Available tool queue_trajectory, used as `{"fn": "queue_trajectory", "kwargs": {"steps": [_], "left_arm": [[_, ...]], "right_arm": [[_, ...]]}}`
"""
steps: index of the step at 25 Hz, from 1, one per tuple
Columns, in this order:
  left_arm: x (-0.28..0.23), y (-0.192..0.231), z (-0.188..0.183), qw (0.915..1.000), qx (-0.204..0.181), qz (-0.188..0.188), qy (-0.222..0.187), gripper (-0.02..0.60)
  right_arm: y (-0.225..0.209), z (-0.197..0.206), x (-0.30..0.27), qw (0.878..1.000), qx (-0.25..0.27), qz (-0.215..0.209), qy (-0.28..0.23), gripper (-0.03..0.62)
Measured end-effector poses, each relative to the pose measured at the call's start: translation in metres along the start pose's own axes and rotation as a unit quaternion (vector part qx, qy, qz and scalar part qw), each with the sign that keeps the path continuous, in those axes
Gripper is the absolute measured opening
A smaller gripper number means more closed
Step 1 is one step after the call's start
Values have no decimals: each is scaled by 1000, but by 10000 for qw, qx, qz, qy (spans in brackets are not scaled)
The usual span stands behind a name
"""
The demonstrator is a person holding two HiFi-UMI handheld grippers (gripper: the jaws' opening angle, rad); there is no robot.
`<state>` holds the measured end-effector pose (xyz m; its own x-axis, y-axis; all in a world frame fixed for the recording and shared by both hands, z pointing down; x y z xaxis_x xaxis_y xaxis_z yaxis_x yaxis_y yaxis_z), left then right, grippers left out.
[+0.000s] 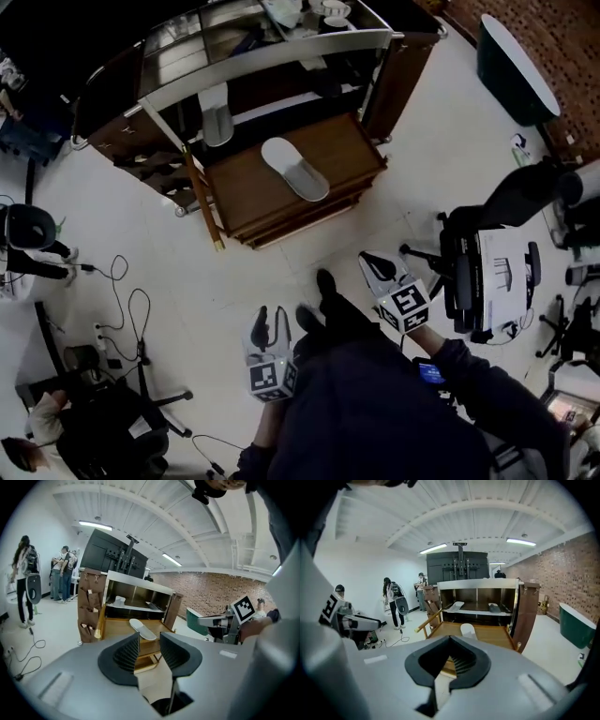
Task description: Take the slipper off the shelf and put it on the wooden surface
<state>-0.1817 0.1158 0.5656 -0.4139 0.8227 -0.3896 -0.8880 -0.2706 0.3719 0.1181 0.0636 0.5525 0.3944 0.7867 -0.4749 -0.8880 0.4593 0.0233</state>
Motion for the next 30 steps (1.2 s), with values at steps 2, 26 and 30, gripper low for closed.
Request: {"fn": "queue_trajectory", "kwargs": {"steps": [2, 26, 30], "left_arm": [[-1, -15, 2, 9999, -6, 123, -23, 155], [11, -146, 62, 9964, -691, 450, -218, 127], [11, -151, 70, 9956, -776, 477, -213, 127]], "right_arm": [[-5, 0, 17, 9999, 80, -13, -62, 0], [-47, 53, 126, 9968, 113, -651, -458, 0], [-52, 54, 131, 9965, 122, -651, -511, 0]]}}
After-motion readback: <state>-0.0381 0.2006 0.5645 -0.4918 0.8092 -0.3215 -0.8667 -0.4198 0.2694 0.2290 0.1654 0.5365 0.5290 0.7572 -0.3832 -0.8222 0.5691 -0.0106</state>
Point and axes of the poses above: the fingertips, and each gripper's own axes: x backward along the fingers, y to its left, z out of its underside, the point moved 10 cm from there along x, backward along the fingers, and after that the axes turned 5 degrees about x, right-handed, at the moved point
